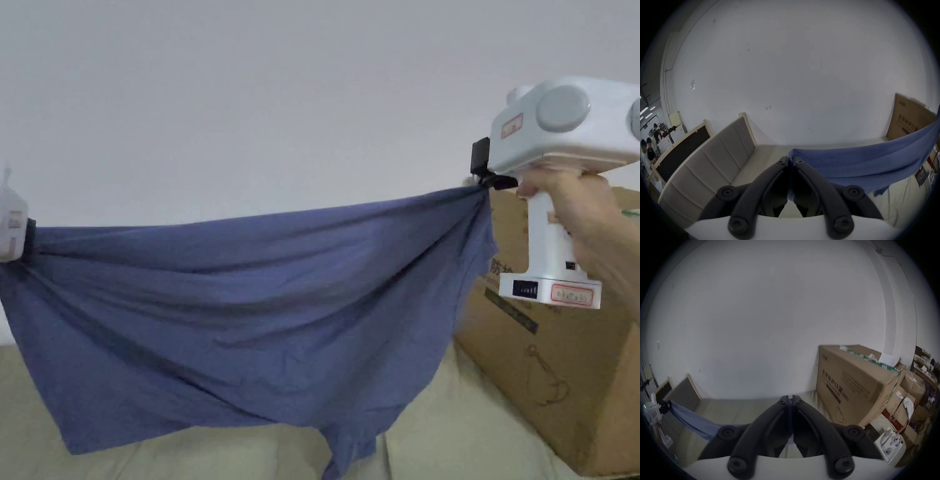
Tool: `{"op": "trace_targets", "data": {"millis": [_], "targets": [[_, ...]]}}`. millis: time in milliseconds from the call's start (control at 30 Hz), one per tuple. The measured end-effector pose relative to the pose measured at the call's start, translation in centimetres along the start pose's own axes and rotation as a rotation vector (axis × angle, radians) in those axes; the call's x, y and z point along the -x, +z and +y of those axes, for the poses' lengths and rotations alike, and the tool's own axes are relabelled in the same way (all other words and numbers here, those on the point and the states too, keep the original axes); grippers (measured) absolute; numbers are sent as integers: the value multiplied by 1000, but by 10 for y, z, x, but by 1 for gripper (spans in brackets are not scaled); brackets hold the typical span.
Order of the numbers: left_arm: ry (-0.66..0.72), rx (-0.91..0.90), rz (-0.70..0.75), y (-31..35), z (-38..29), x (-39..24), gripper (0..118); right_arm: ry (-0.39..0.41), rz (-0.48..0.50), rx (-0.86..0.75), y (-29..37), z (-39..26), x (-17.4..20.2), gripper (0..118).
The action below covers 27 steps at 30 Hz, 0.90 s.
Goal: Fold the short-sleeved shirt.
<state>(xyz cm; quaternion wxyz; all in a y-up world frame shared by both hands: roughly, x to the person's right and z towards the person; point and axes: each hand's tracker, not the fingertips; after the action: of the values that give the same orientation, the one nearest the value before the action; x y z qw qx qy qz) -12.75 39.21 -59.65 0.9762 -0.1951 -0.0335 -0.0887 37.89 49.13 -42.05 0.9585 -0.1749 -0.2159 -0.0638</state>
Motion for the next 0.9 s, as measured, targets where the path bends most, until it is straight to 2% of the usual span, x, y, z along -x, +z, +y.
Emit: {"op": "trace_targets", "data": {"millis": [100, 167, 300, 367, 433, 567, 600, 733, 833, 900], "targets": [[-43, 113, -3, -38, -51, -19, 4, 41, -27, 110, -45, -54, 1, 2], [-65, 194, 8, -62, -93, -33, 4, -2, -16, 205, -74, -99, -2, 2], [-20, 390, -41, -98, -176, -48, 4, -17, -30, 403, -118, -205, -12, 2], [-42, 453, -63, -100, -213, -51, 4, -53, -21, 518, -128, -258, -21, 2], [-54, 448, -79, -85, -242, -47, 4, -54, -21, 565, -130, -298, -35, 2], [-53, 455, -106, -38, -285, -27, 4, -78, -20, 599, -84, -363, -59, 2], [-49, 456, -108, -34, -299, -16, 4, -62, 8, 628, -68, -377, -64, 2], [-16, 463, -133, 31, -330, 4, 4, -28, 6, 657, 9, -424, -76, 2], [-102, 448, -128, 87, -357, 20, 4, -52, 32, 672, 86, -453, -89, 2], [-137, 454, -124, 128, -380, 32, 4, -36, 32, 688, 137, -473, -94, 2]]}}
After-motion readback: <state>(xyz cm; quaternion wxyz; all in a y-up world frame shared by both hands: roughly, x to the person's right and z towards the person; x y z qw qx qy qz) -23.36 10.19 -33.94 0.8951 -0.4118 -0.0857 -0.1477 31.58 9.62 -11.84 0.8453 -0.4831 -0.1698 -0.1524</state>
